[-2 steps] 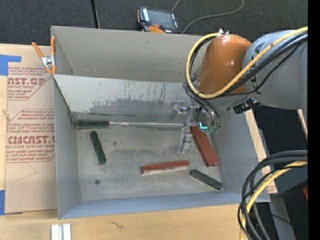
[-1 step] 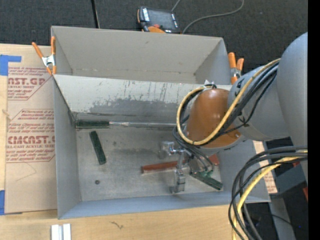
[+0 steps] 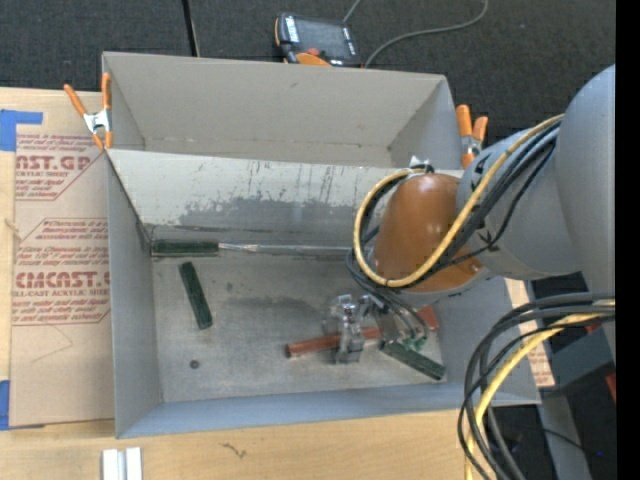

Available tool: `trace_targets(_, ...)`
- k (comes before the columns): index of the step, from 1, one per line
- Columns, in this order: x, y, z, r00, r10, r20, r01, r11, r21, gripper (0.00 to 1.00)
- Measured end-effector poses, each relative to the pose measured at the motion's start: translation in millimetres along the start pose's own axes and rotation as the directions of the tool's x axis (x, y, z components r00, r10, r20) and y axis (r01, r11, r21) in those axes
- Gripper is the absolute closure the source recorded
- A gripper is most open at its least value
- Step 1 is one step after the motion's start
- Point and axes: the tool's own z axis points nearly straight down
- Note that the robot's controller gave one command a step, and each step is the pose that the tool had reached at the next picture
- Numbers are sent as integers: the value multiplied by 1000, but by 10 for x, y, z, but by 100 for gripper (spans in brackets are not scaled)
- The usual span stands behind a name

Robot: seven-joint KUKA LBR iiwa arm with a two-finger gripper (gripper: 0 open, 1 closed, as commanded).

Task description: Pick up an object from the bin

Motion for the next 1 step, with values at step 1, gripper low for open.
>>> trace_targets(1, -121, 112, -1579, 999, 44, 11, -44, 999, 1, 100)
